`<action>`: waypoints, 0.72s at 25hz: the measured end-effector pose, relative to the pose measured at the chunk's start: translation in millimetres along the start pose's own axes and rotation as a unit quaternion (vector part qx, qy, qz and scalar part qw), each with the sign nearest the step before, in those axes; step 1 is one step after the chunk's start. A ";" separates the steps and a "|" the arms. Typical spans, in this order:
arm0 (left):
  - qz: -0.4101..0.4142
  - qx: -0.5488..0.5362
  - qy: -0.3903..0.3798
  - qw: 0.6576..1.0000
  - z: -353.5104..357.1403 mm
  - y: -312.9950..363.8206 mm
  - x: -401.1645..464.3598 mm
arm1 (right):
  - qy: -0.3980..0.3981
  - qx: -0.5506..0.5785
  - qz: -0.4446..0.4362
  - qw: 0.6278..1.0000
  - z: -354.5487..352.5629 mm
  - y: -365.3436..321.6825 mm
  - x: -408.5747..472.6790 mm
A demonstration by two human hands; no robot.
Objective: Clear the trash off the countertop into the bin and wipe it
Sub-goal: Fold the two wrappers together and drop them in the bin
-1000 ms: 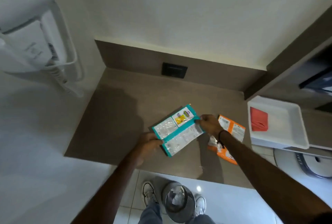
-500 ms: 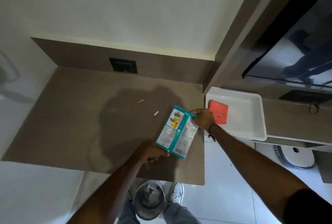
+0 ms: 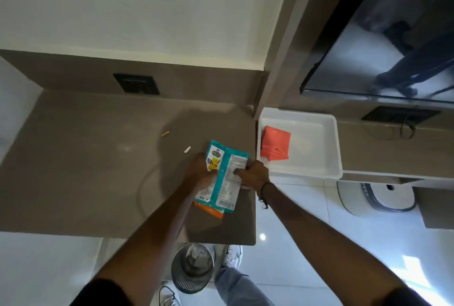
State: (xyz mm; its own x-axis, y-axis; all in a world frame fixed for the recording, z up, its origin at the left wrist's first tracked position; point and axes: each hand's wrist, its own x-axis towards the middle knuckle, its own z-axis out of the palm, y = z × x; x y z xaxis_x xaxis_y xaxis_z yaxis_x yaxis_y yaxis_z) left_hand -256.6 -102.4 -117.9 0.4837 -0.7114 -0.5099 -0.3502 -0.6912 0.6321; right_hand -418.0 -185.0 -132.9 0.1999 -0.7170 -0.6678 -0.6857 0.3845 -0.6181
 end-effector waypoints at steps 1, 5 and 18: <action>-0.009 -0.035 -0.013 0.999 3.0 -0.1 -1.0 | -0.022 0.064 0.033 0.997 3.5 0.5 -3.2; -0.063 -0.164 -0.083 0.981 -0.8 -8.6 -17.8 | -0.073 0.189 0.087 0.975 2.5 3.0 -26.5; 0.095 0.107 -0.310 0.940 -61.6 -119.4 -161.3 | -0.104 -0.085 -0.001 0.991 39.9 73.8 -204.9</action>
State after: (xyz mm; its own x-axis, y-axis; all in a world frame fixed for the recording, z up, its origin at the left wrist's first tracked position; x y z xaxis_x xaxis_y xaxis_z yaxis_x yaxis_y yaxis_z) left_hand -243.4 102.7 -75.2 -0.1418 -0.7155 -0.6841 -0.5689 -0.5067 0.6478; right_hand -481.6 13.5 -58.2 0.3296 -0.5749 -0.7489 -0.7899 0.2665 -0.5523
